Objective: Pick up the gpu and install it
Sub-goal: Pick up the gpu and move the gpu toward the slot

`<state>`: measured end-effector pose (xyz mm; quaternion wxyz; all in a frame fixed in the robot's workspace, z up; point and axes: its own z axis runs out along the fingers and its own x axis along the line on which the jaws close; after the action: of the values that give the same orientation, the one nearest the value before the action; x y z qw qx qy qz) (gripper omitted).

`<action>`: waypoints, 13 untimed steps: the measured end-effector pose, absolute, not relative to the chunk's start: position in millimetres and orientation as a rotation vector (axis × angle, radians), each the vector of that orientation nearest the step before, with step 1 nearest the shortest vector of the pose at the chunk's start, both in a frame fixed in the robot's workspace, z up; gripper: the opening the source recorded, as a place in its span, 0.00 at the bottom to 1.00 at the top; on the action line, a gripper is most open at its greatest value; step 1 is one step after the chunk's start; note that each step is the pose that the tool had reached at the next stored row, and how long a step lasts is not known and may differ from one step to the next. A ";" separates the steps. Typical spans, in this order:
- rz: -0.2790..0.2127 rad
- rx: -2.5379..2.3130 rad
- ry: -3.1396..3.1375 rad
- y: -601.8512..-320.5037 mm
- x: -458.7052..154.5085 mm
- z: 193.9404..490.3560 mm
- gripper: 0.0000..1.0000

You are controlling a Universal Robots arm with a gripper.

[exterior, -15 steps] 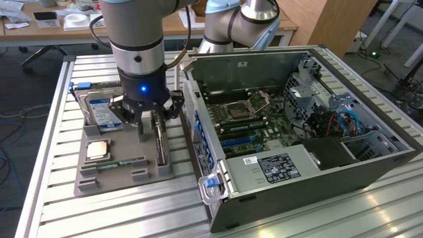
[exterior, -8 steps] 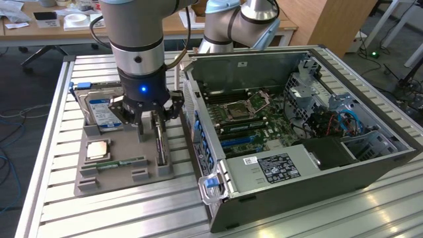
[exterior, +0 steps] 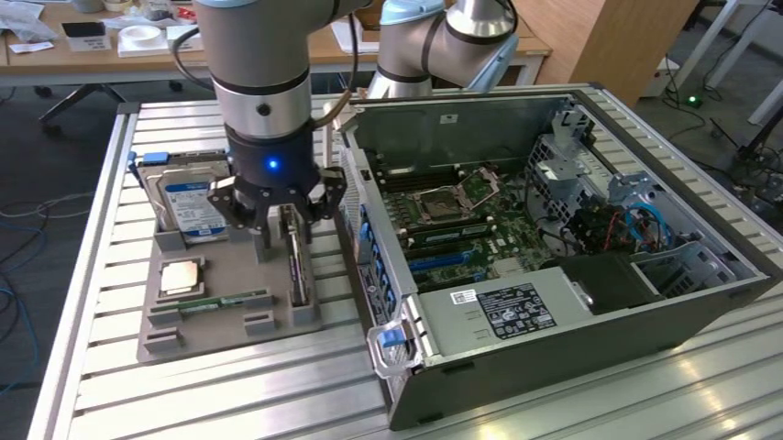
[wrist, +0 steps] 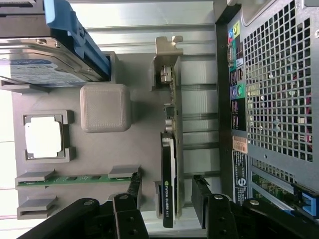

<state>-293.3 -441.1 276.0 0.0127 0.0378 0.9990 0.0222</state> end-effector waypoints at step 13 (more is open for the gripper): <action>0.069 0.118 3.113 -441.1 -292.7 272.1 0.53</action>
<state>-292.7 -441.1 272.1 0.0127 0.0378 0.9990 0.0222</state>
